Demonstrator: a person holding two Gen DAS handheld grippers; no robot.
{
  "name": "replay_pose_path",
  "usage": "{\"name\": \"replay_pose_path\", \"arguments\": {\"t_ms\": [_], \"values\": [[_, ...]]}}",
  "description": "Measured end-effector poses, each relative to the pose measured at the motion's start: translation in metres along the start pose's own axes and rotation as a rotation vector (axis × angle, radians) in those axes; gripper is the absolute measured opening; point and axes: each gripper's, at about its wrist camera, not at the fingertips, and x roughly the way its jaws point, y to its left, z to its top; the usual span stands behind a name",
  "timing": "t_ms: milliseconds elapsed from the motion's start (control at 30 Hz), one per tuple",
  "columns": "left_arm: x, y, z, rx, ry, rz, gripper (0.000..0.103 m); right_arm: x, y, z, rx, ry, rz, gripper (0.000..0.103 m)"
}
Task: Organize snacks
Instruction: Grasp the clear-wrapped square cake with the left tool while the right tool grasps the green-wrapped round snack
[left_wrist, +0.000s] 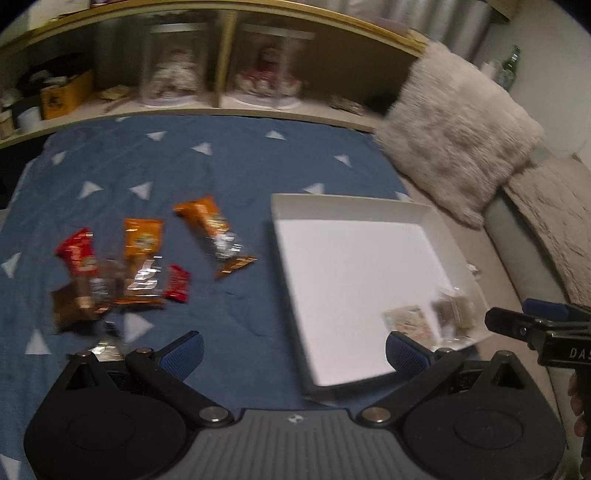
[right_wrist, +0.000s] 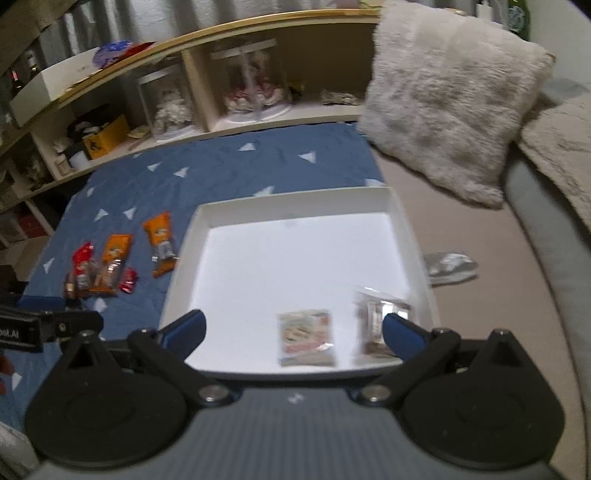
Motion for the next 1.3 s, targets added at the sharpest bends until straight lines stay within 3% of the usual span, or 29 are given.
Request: {"name": "replay_pose_path", "arguments": {"t_ms": [400, 733, 867, 1000, 1100, 1300], "values": [[-0.012, 0.095, -0.003, -0.061, -0.023, 0.113, 0.103, 0.039, 0.092, 0.01, -0.067, 0.014, 0.11, 0.102], [0.013, 0.158, -0.016, -0.218, 0.033, 0.189, 0.103, 0.078, 0.154, 0.002, -0.119, 0.032, 0.256, 0.102], [0.026, 0.167, -0.018, -0.232, 0.046, 0.214, 0.103, 0.096, 0.174, -0.002, -0.175, 0.013, 0.31, 0.102], [0.041, 0.174, -0.021, -0.249, 0.056, 0.172, 0.103, 0.116, 0.185, -0.007, -0.244, -0.017, 0.336, 0.103], [0.056, 0.177, -0.022, -0.289, 0.082, 0.149, 0.103, 0.13, 0.189, -0.011, -0.277, 0.007, 0.359, 0.103], [0.082, 0.182, -0.026, -0.366, 0.139, 0.202, 0.103, 0.149, 0.204, -0.02, -0.36, 0.065, 0.411, 0.103]]}}
